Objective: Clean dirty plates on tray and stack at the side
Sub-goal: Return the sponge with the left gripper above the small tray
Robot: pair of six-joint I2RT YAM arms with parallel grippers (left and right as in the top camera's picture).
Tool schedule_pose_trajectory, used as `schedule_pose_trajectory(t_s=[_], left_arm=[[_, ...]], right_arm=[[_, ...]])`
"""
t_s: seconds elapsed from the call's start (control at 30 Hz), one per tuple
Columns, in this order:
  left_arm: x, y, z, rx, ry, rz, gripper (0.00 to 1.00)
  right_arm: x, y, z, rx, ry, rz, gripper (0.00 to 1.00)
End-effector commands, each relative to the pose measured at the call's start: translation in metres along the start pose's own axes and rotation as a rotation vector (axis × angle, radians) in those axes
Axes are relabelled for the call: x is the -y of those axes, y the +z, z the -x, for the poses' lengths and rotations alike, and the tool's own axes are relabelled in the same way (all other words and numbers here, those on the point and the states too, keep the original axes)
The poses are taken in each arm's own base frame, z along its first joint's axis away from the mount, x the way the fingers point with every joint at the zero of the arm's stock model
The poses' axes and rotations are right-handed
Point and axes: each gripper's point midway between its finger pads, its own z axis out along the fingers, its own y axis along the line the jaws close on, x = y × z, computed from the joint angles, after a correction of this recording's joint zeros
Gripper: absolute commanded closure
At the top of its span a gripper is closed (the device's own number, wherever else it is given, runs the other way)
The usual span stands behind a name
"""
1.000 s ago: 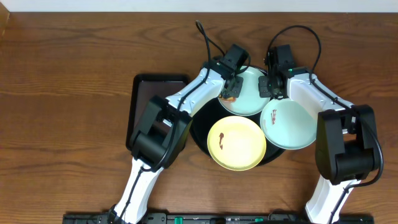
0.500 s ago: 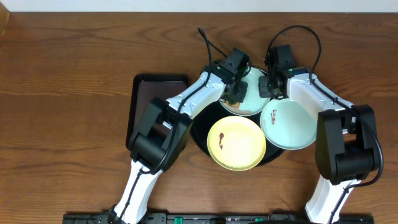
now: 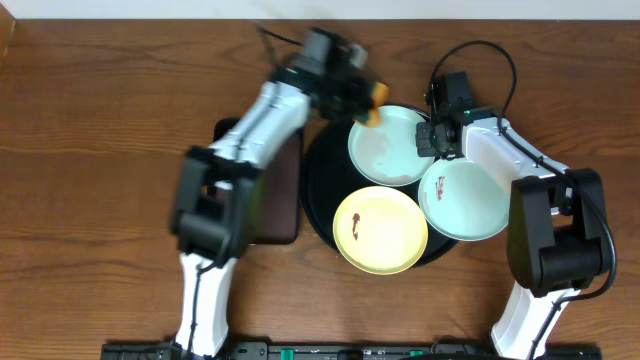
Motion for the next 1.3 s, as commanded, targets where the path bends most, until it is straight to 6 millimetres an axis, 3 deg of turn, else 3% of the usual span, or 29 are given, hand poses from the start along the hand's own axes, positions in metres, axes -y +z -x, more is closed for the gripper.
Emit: schedule_pose_trajectory(t_s=[0.0, 0.1, 0.3, 0.43, 0.67, 0.83, 0.97, 1.03, 1.27], left_arm=[[0.024, -0.067, 0.021, 0.064, -0.022, -0.056, 0.92], [-0.008, -0.096, 0.009, 0.035, -0.060, 0.062, 0.93], [-0.114, -0.150, -0.035, -0.076, -0.127, 0.596, 0.93], [-0.152, -0.158, -0.064, -0.152, -0.151, 0.779, 0.92], [-0.190, -0.125, -0.099, -0.192, -0.166, 0.787, 0.92], [-0.201, -0.115, -0.103, -0.173, -0.159, 0.783, 0.90], [-0.202, -0.114, -0.102, -0.164, -0.156, 0.780, 0.55], [-0.202, -0.114, -0.102, -0.165, -0.156, 0.781, 0.43], [-0.202, -0.114, -0.102, -0.166, -0.156, 0.781, 0.34]], right_arm=[[0.009, 0.002, -0.001, -0.008, -0.007, -0.033, 0.99], [0.009, 0.002, -0.001, -0.008, -0.007, -0.033, 0.95], [0.009, 0.002, -0.001, -0.008, -0.008, -0.032, 0.81], [0.009, 0.002, -0.001, -0.008, -0.008, -0.032, 0.80], [0.010, 0.002, -0.001, -0.008, -0.005, -0.033, 0.79], [0.010, 0.002, 0.000, -0.006, -0.005, -0.033, 0.77], [0.010, 0.005, -0.001, -0.008, -0.005, -0.034, 0.74], [0.011, 0.007, -0.003, -0.011, -0.004, -0.035, 0.74], [0.009, 0.010, -0.005, -0.002, -0.006, -0.032, 0.89]])
